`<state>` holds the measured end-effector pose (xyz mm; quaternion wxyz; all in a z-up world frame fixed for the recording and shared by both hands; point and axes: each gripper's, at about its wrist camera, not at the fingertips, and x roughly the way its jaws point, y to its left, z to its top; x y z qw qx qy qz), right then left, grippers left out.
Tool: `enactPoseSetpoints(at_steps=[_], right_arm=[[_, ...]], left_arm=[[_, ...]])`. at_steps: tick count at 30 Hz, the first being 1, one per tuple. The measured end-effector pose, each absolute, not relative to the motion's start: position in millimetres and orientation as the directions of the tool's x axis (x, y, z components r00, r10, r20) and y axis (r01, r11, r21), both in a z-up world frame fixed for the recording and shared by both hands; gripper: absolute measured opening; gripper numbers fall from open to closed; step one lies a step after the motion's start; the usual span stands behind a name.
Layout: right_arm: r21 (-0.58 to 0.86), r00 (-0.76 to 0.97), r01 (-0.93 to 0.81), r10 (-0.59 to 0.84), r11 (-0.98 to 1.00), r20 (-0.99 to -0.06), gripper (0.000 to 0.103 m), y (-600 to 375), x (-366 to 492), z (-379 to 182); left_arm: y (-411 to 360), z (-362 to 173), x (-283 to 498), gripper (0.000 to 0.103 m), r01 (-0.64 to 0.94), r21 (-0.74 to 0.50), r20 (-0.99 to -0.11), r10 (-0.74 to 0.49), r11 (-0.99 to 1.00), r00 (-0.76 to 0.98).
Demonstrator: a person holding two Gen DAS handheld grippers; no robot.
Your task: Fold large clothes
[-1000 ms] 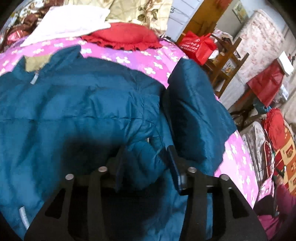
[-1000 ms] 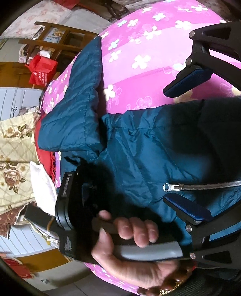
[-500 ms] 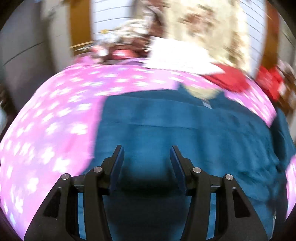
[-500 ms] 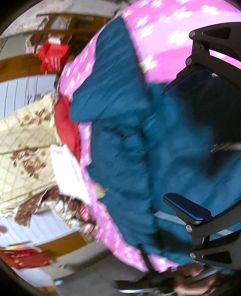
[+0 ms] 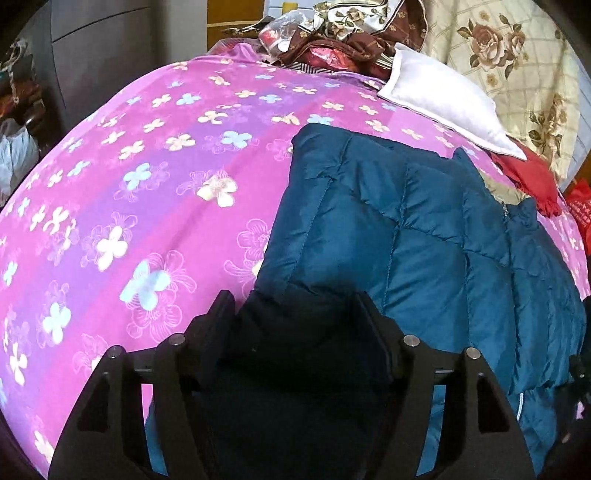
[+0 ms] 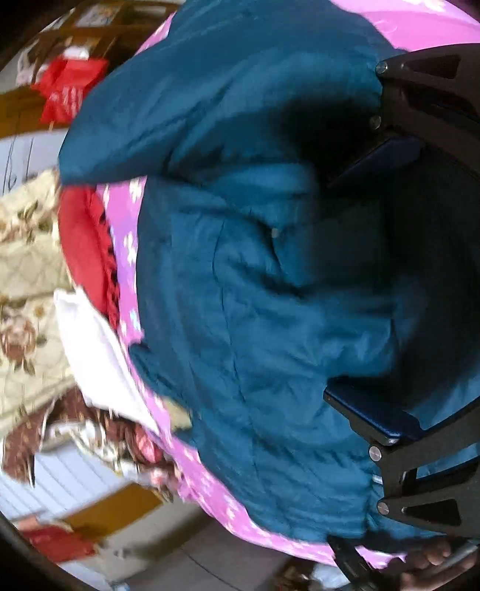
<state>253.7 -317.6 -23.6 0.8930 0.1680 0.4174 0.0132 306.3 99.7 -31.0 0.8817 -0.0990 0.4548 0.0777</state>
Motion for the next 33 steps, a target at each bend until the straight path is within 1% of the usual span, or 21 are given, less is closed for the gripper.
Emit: enactPoseSetpoints(at_steps=[1,2,3,4,7,9,11,12,13,15,16,18,21,22,24,27,28,29,30,31,33], right_arm=[[0.337,0.663,0.105,0.187,0.936,-0.725,0.056,-319,252,-23],[0.379,0.671,0.096,0.222,0.92,-0.708,0.033,-323,251,-23],[0.428,0.68,0.092,0.258,0.899,-0.687,0.03,-328,249,-23],[0.443,0.691,0.109,0.252,0.89,-0.677,0.027,-332,246,-21],[0.431,0.687,0.155,0.216,0.889,-0.693,0.02,-337,239,-14],[0.444,0.658,0.192,0.221,0.875,-0.72,0.019,-341,233,-13],[0.506,0.62,0.201,0.291,0.839,-0.728,0.021,-345,227,-21],[0.552,0.585,0.193,0.356,0.811,-0.728,0.024,-347,226,-33],[0.586,0.58,0.177,0.398,0.791,-0.711,0.031,-349,226,-40],[0.609,0.586,0.165,0.419,0.776,-0.694,0.034,-356,221,-38],[0.606,0.575,0.194,0.41,0.772,-0.708,0.036,-359,218,-32],[0.578,0.618,0.241,0.336,0.78,-0.711,0.038,-365,205,-13],[0.405,0.725,0.253,0.105,0.879,-0.681,0.043,-350,193,28],[0.359,0.741,0.225,0.08,0.906,-0.667,0.044,-339,199,34],[0.333,0.729,0.149,0.124,0.931,-0.673,0.045,-317,220,33],[0.287,0.659,0.045,0.187,0.957,-0.728,0.045,-289,250,9],[0.256,0.628,0.056,0.165,0.965,-0.76,0.045,-288,258,-6],[0.249,0.603,0.075,0.155,0.966,-0.782,0.045,-294,260,-18],[0.282,0.593,0.098,0.171,0.955,-0.787,0.045,-303,262,-27],[0.33,0.602,0.119,0.196,0.937,-0.774,0.044,-313,261,-31],[0.337,0.592,0.163,0.181,0.928,-0.785,0.043,-320,261,-27]], left_arm=[[99,-30,307,0.066,-0.224,-0.104,-0.817,0.045,0.969,0.574],[100,-30,306,0.066,-0.22,-0.109,-0.818,0.038,0.969,0.574],[102,-30,305,0.066,-0.22,-0.116,-0.817,0.033,0.968,0.575],[104,-30,306,0.066,-0.221,-0.124,-0.816,0.027,0.967,0.577],[107,-26,305,0.066,-0.213,-0.134,-0.811,0.016,0.968,0.585],[107,-21,301,0.066,-0.214,-0.121,-0.798,0.033,0.969,0.601],[108,-16,299,0.066,-0.223,-0.097,-0.781,0.064,0.97,0.622],[108,-13,298,0.066,-0.229,-0.086,-0.767,0.082,0.97,0.636],[108,-9,297,0.066,-0.232,-0.085,-0.751,0.09,0.969,0.654],[109,-3,297,0.066,-0.231,-0.098,-0.731,0.088,0.968,0.677],[110,-1,298,0.066,-0.223,-0.118,-0.728,0.069,0.968,0.683],[111,0,303,0.066,-0.203,-0.141,-0.728,0.037,0.969,0.684],[107,-5,316,0.066,-0.227,-0.102,-0.748,0.076,0.968,0.66],[105,-9,320,0.066,-0.228,-0.089,-0.754,0.084,0.97,0.651],[97,-22,327,0.066,-0.211,-0.048,-0.785,0.094,0.976,0.613],[91,-37,329,0.067,-0.183,0.004,-0.802,0.113,0.983,0.586],[92,-37,329,0.069,-0.186,-0.001,-0.802,0.11,0.983,0.587],[94,-38,328,0.074,-0.191,-0.008,-0.805,0.107,0.982,0.584],[95,-39,328,0.077,-0.199,-0.014,-0.809,0.105,0.98,0.578],[97,-41,328,0.079,-0.204,-0.022,-0.812,0.102,0.979,0.575],[100,-41,328,0.079,-0.21,-0.036,-0.816,0.092,0.977,0.571]])
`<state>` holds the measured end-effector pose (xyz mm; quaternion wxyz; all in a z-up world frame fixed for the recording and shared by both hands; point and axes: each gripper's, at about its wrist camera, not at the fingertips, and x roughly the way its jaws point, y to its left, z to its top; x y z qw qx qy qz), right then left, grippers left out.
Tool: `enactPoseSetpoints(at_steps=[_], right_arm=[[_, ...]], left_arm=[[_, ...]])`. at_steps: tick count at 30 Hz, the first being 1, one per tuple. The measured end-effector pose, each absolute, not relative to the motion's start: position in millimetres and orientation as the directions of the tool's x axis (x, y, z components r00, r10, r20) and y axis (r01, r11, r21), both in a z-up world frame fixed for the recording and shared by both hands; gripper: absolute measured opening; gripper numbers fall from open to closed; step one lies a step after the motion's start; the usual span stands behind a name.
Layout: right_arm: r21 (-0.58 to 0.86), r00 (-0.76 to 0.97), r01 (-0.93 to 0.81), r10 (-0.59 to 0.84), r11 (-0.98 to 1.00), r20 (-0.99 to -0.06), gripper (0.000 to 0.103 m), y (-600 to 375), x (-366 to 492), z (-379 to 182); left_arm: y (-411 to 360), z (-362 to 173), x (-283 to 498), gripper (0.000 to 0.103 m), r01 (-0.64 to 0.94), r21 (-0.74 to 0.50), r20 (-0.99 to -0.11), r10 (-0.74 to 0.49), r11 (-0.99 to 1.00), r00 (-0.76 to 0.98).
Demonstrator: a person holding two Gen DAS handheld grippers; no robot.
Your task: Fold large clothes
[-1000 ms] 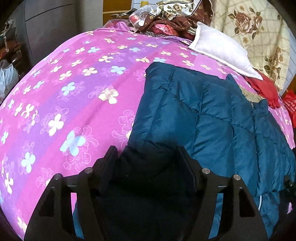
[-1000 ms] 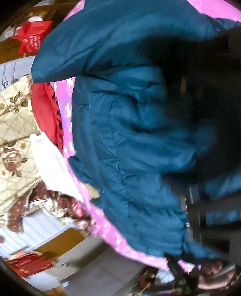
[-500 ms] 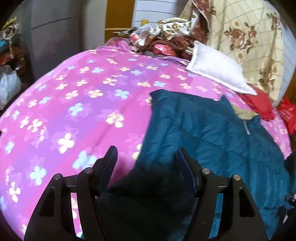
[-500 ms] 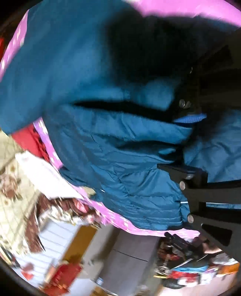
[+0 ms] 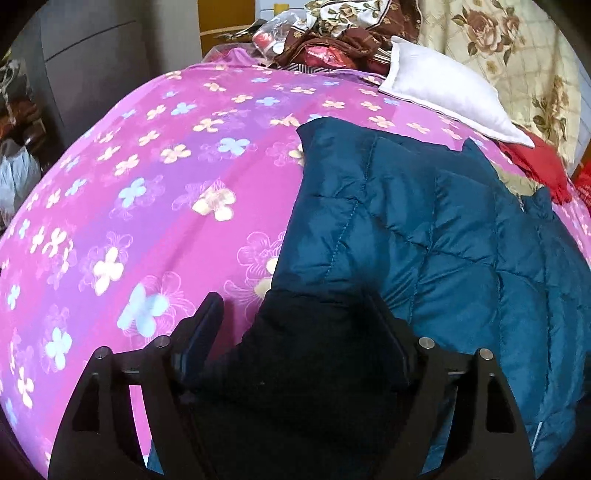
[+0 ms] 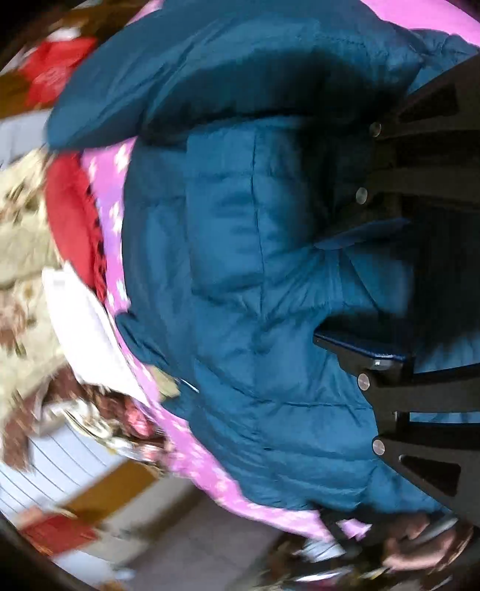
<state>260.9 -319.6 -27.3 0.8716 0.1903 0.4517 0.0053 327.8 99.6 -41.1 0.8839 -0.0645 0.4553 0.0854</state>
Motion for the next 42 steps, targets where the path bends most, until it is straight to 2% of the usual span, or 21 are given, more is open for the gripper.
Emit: enactPoseSetpoints(at_steps=[2,4,6,8,10,12,15,19,22,25,28,31,35,42], right_arm=[[0.308,0.638,0.186,0.124,0.933,-0.76,0.043,-318,257,-11],[0.321,0.716,0.127,0.137,0.939,-0.684,0.043,-310,255,6],[0.308,0.742,0.106,0.131,0.946,-0.657,0.045,-305,261,10],[0.315,0.718,0.103,0.149,0.943,-0.68,0.05,-304,276,-4],[0.308,0.662,0.147,0.138,0.94,-0.737,0.051,-311,289,-27],[0.338,0.673,0.141,0.16,0.931,-0.722,0.051,-313,291,-33],[0.275,0.674,0.147,0.107,0.95,-0.731,0.051,-306,285,-14],[0.209,0.731,0.063,0.097,0.976,-0.676,0.052,-281,258,22],[0.147,0.69,0.027,0.088,0.989,-0.718,0.088,-262,254,9],[0.087,0.58,0.036,0.05,0.996,-0.813,0.092,-262,258,-34],[0.088,0.607,0.021,0.057,0.996,-0.792,0.098,-261,256,-37],[0.064,0.614,0.014,0.042,0.998,-0.788,0.102,-253,257,-40],[0.066,0.623,0.02,0.039,0.998,-0.781,0.103,-257,252,-40],[0.063,0.628,0.039,0.025,0.997,-0.778,0.103,-258,247,-35]], left_arm=[[98,-37,325,0.078,-0.221,-0.024,-0.81,0.11,0.975,0.576],[94,-26,320,0.078,-0.226,-0.004,-0.785,0.137,0.974,0.604],[88,-17,314,0.078,-0.22,0.015,-0.749,0.157,0.975,0.643],[83,-17,315,0.078,-0.199,0.04,-0.746,0.162,0.979,0.646],[75,-33,322,0.078,-0.154,0.066,-0.791,0.146,0.986,0.594],[75,-39,323,0.08,-0.155,0.065,-0.796,0.145,0.986,0.587],[77,-27,318,0.079,-0.19,0.063,-0.784,0.166,0.98,0.598],[67,-6,302,0.079,-0.171,0.056,-0.727,0.157,0.984,0.669],[54,-12,301,0.079,-0.109,0.042,-0.757,0.103,0.993,0.646],[42,-32,304,0.08,-0.084,0.071,-0.794,0.107,0.994,0.598],[33,-36,303,0.081,-0.082,0.124,-0.778,0.148,0.989,0.61],[37,-38,304,0.086,-0.1,0.112,-0.779,0.15,0.989,0.608],[49,-42,301,0.09,-0.117,0.043,-0.777,0.107,0.992,0.621],[48,-42,295,0.09,-0.123,0.033,-0.764,0.104,0.992,0.637]])
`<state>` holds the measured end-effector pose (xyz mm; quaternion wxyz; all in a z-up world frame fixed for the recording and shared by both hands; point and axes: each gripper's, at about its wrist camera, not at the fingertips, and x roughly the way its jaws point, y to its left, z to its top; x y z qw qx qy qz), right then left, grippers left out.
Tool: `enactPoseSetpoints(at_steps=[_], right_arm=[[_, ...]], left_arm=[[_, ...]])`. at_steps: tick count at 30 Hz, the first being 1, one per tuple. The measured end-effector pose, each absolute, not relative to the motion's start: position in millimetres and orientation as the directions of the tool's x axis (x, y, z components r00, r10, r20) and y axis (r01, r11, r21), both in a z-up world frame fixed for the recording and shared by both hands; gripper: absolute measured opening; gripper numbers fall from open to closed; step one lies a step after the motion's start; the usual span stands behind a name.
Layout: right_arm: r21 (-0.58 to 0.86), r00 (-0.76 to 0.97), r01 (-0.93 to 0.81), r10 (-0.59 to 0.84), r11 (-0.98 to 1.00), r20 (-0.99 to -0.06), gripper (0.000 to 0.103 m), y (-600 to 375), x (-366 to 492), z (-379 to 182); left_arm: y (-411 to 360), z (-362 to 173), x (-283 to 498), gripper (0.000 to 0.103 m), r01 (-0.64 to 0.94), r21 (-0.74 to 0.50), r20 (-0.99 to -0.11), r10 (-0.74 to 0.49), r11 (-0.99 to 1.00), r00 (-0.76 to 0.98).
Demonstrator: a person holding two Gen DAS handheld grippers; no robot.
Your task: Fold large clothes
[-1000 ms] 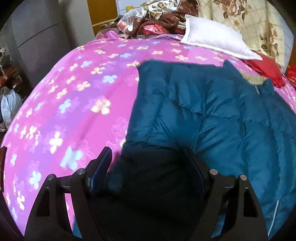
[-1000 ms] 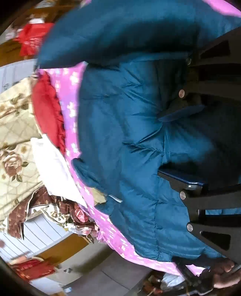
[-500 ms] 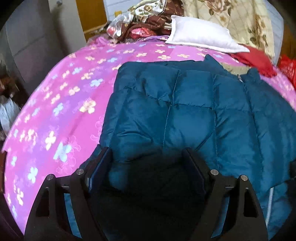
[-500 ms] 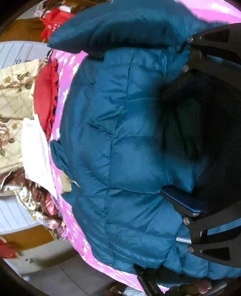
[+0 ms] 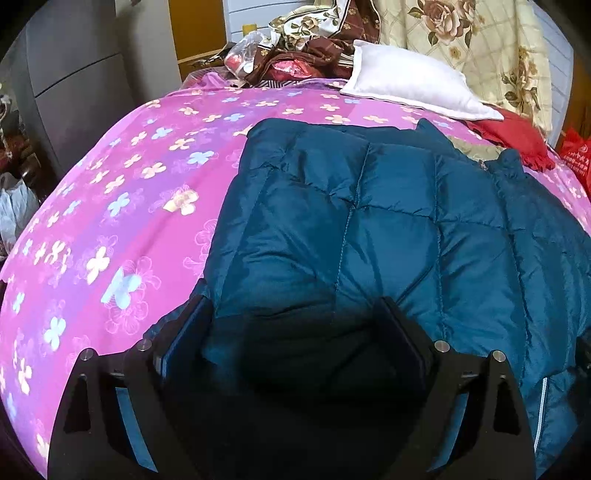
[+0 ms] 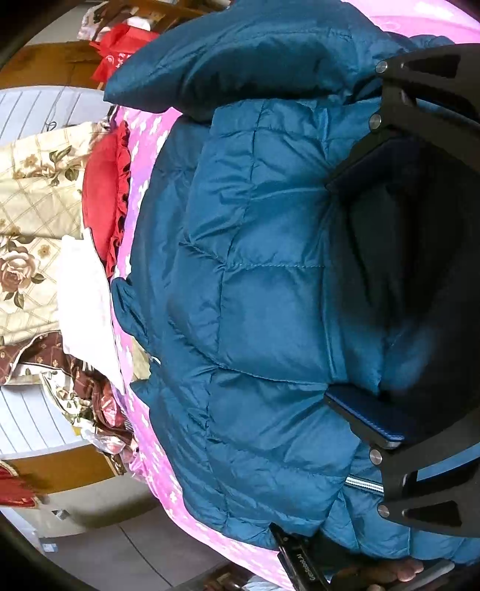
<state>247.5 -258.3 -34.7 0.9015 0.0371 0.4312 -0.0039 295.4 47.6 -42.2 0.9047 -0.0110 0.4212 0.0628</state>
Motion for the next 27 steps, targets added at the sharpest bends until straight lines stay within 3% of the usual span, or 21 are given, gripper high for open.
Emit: enactPoseSetpoints(at_steps=[12,14,18,20,22,24,27], right_arm=[[0.042,0.616,0.038,0.01,0.998,-0.788,0.103,-255,251,-34],[0.029,0.637,0.043,-0.005,0.999,-0.771,0.095,-256,251,-25],[0.171,0.802,0.116,0.009,0.978,-0.597,0.09,-294,220,47],[0.183,0.86,0.209,-0.092,0.961,-0.503,0.1,-332,199,83],[0.188,0.854,0.378,-0.263,0.907,-0.448,0.103,-393,180,102],[0.215,0.803,0.502,-0.359,0.838,-0.475,0.103,-457,175,101],[0.216,0.644,0.671,-0.412,0.71,-0.645,0.102,-562,185,60]], left_arm=[[44,-43,297,0.091,-0.135,0.065,-0.768,0.136,0.989,0.626],[42,-43,296,0.091,-0.137,0.08,-0.765,0.149,0.987,0.626],[41,-43,295,0.091,-0.14,0.092,-0.765,0.16,0.986,0.624],[41,-42,296,0.091,-0.14,0.088,-0.766,0.156,0.986,0.623],[42,-43,297,0.091,-0.139,0.087,-0.767,0.155,0.986,0.622],[40,-43,297,0.091,-0.14,0.096,-0.767,0.163,0.986,0.621],[37,-43,299,0.092,-0.141,0.112,-0.767,0.175,0.984,0.618]])
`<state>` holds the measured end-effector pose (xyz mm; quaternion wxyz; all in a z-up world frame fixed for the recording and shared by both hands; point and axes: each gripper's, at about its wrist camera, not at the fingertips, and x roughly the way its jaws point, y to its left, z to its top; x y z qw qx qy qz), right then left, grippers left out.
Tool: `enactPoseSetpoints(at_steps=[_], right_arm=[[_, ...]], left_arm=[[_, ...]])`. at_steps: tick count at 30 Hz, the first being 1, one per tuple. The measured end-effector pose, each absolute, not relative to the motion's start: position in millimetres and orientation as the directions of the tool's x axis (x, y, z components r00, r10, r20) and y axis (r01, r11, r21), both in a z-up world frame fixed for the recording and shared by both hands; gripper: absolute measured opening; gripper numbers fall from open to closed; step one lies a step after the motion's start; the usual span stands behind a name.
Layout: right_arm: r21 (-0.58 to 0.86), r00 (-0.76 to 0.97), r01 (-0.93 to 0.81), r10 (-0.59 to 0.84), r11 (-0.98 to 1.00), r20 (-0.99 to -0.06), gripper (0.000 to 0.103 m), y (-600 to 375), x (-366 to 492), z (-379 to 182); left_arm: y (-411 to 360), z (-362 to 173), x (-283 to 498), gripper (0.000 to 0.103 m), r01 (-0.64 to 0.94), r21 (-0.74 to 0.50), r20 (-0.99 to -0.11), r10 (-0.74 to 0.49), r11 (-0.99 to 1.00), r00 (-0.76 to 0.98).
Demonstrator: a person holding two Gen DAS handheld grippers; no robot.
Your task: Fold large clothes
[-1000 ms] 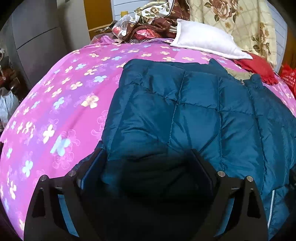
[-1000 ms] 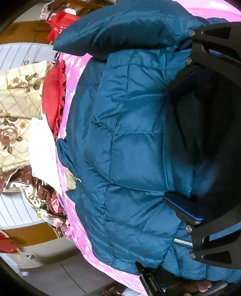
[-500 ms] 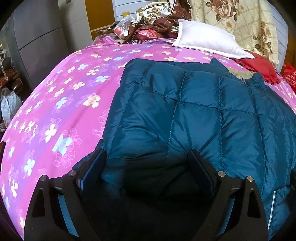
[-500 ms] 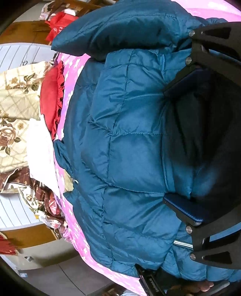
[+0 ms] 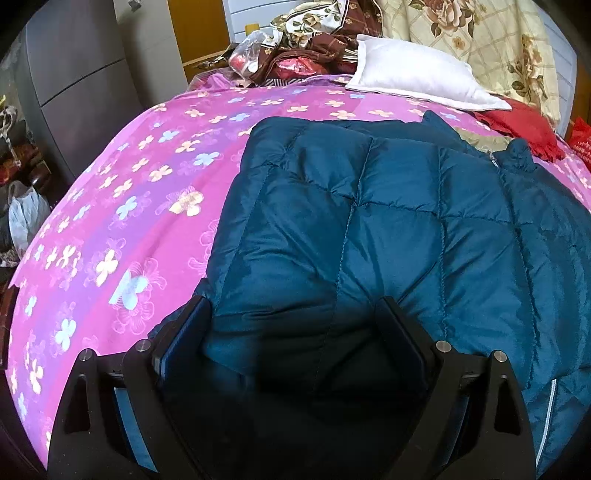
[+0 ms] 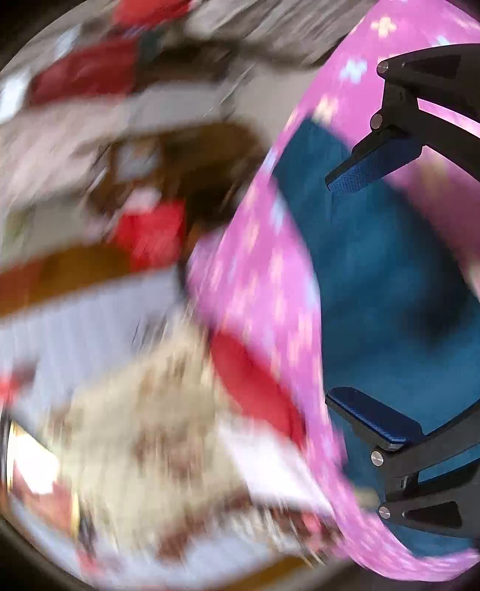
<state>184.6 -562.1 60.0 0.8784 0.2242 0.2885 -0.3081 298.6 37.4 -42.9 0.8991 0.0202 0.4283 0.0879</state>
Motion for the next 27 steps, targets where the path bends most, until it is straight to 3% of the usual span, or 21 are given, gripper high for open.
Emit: enactPoseSetpoints(at_steps=[2,3,7,11,15,16,17,19,22,27], right_arm=[[0.206,0.535,0.739,-0.372,0.642,-0.759,0.095,-622,185,18],[0.215,0.521,0.752,-0.362,0.623,-0.773,0.091,-635,182,8],[0.225,0.51,0.771,-0.366,0.596,-0.778,0.091,-667,179,-20],[0.141,0.491,0.73,-0.368,0.669,-0.79,0.102,-667,208,-27],[0.106,0.499,0.683,-0.357,0.722,-0.79,0.097,-674,225,-33],[0.06,0.488,0.673,-0.381,0.737,-0.786,0.08,-671,228,-32],[0.043,0.487,0.669,-0.393,0.742,-0.78,0.053,-669,228,-32],[0.069,0.53,0.633,-0.367,0.771,-0.765,0.021,-662,227,-30],[-0.037,0.501,0.659,-0.475,0.751,-0.723,0.014,-643,216,-20],[-0.07,0.465,0.748,-0.597,0.66,-0.654,0.014,-635,167,23]], left_arm=[[37,-43,300,0.092,-0.141,0.112,-0.768,0.176,0.984,0.616],[37,-43,300,0.092,-0.142,0.111,-0.768,0.175,0.984,0.616],[37,-43,299,0.092,-0.141,0.112,-0.767,0.176,0.984,0.616],[38,-43,300,0.092,-0.142,0.112,-0.767,0.177,0.983,0.616],[37,-43,300,0.093,-0.142,0.114,-0.768,0.177,0.983,0.616],[37,-43,300,0.093,-0.142,0.114,-0.767,0.178,0.983,0.616],[37,-44,300,0.093,-0.141,0.113,-0.768,0.177,0.983,0.616],[37,-44,300,0.093,-0.141,0.113,-0.768,0.177,0.983,0.616],[38,-44,300,0.093,-0.141,0.11,-0.769,0.175,0.984,0.615],[44,-46,303,0.101,-0.167,0.102,-0.779,0.183,0.981,0.6]])
